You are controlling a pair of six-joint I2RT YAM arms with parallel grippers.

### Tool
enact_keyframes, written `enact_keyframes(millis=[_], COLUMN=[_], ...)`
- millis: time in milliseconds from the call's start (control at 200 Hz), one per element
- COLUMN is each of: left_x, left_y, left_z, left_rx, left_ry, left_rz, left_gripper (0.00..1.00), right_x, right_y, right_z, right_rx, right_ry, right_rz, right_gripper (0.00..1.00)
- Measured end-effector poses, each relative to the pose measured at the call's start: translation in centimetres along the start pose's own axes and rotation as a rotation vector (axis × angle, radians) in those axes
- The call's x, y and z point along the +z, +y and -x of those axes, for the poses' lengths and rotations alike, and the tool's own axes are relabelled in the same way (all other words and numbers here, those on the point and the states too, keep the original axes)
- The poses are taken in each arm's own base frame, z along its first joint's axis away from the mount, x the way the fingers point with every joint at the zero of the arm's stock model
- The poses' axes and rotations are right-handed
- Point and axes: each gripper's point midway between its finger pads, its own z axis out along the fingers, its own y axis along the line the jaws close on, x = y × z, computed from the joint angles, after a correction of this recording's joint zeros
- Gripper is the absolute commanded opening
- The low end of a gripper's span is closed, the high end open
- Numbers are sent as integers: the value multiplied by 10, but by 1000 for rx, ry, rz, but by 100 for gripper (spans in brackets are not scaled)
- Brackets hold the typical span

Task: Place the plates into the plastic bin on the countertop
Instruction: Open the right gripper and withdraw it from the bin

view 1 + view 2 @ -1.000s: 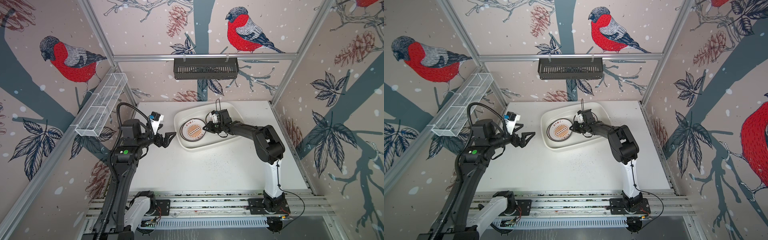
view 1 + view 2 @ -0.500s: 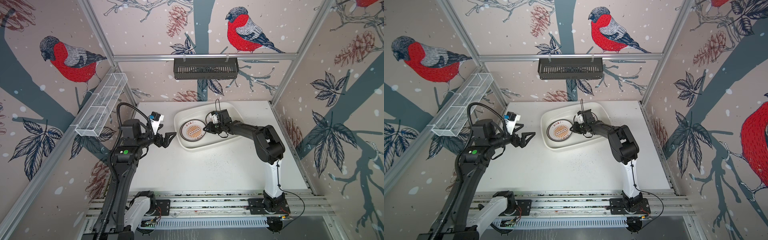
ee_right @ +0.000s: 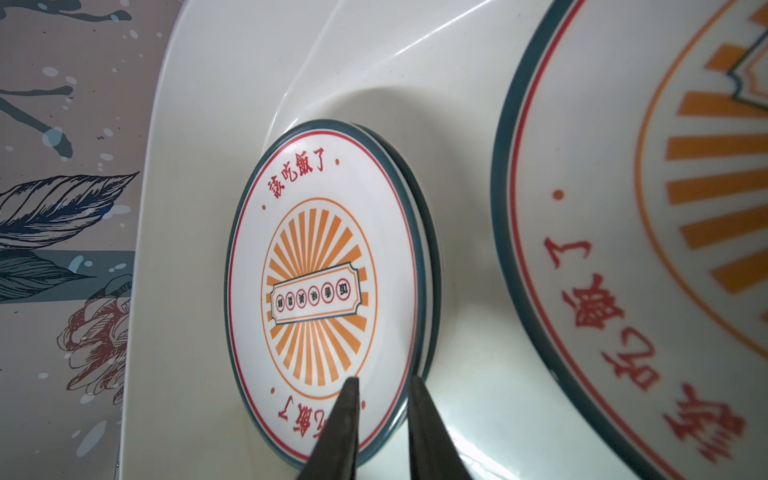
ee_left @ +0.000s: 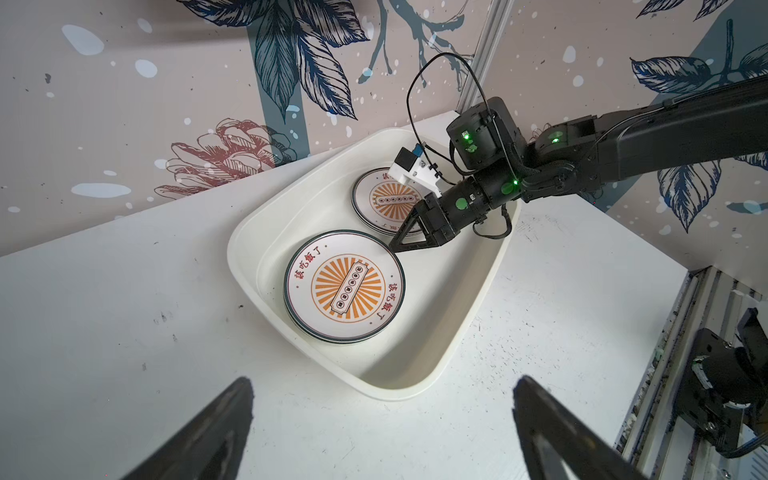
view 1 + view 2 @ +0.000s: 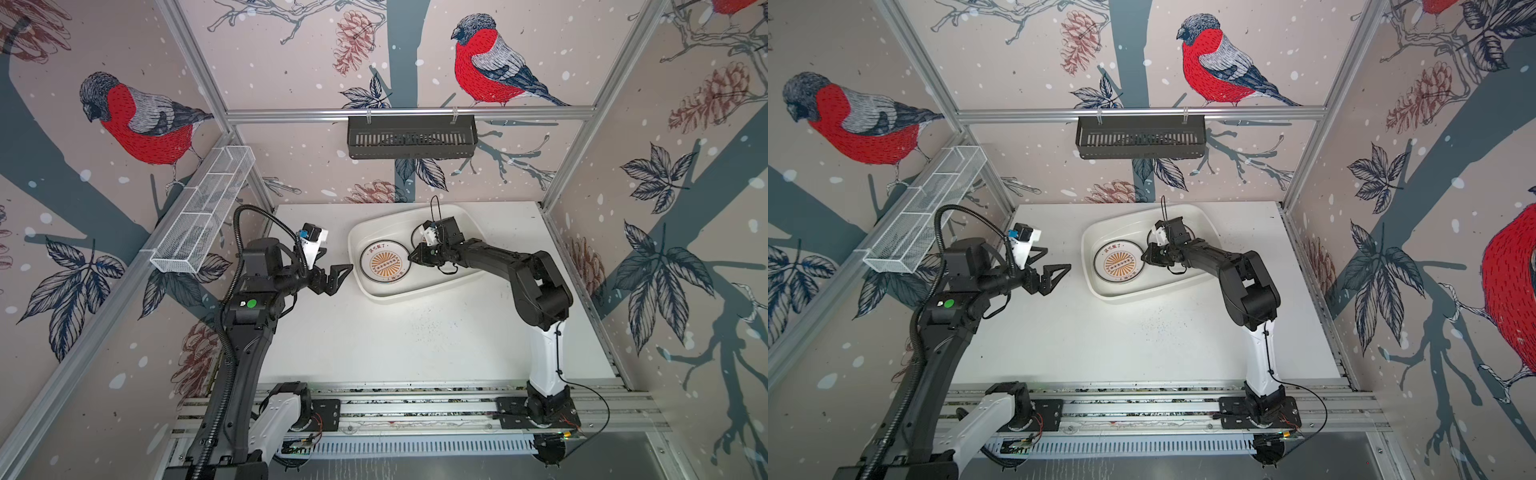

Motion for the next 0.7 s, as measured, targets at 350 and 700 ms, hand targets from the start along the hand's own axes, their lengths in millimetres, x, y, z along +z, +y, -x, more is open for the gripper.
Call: enact_keyframes(millis=[350,700], left_x=[-1,-1], left_y=[0,12], left_z=[2,1], left_rx=[3,-12], left_ry=[-4,1], left_rz=[1,68], left_gripper=[96,97], right_x=[-11,-82], right_y=[9,27], right_z=[5,28], right_rx=[-15,-91], right_ry=[-20,-225], right_rz=[6,21], right_gripper=[25,32])
